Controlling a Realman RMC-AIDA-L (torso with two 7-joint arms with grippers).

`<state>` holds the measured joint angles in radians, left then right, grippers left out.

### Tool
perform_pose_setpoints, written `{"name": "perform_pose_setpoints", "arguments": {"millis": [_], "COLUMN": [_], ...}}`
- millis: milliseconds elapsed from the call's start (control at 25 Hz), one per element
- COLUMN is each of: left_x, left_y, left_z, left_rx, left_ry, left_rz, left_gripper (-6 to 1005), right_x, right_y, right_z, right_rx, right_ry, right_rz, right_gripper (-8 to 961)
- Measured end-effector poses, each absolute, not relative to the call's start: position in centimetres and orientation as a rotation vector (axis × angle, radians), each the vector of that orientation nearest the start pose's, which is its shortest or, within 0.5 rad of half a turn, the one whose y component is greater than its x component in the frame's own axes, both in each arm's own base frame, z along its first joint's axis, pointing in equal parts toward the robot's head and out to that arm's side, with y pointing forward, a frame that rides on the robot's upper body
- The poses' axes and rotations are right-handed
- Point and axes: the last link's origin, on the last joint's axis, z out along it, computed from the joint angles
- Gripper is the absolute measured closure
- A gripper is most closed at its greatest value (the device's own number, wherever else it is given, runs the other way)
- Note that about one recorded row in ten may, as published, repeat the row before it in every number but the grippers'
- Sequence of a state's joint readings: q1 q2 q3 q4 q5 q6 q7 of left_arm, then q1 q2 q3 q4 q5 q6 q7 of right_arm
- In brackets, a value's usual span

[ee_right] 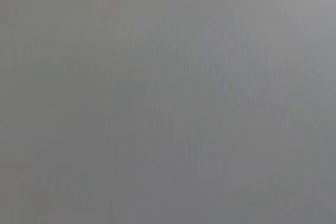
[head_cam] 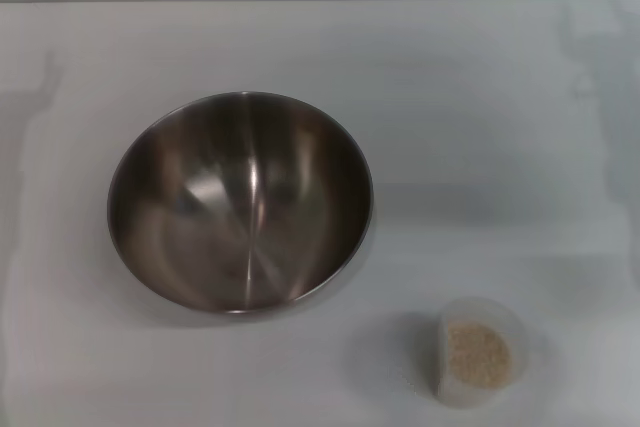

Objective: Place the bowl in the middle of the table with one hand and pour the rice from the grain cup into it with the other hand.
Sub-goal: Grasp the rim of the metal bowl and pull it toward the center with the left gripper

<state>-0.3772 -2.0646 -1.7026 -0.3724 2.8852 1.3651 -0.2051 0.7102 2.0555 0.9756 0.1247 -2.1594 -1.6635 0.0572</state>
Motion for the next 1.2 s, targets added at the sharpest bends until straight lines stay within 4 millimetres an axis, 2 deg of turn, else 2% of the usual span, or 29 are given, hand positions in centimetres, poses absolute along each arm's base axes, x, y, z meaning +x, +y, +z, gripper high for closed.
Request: {"name": "perform_pose_setpoints", "arguments": {"millis": [480,960,1200], "left_x": [-30.3,-29.7,-28.7], "left_y": [34.6,37.3,39.0], "left_z": [9.5,10.0,11.3], "left_rx": [-1.18,-1.212,-1.244], "left_ry": [-0.267,-0.384,-0.545], "left_rz": [-0.967,-0.93,-0.881], "left_gripper": [180,189,193], "right_x": [21.1,21.2,21.5], "right_y": [38.3,38.4,38.5], "right_z": [7.3,7.4,7.6], "right_rx": [-1.204,-1.205,-1.187], "right_ry": [-0.026,-0.022,-0.006], "right_rz": [1.145,1.138,1.128], "right_gripper": [252,251,251]}}
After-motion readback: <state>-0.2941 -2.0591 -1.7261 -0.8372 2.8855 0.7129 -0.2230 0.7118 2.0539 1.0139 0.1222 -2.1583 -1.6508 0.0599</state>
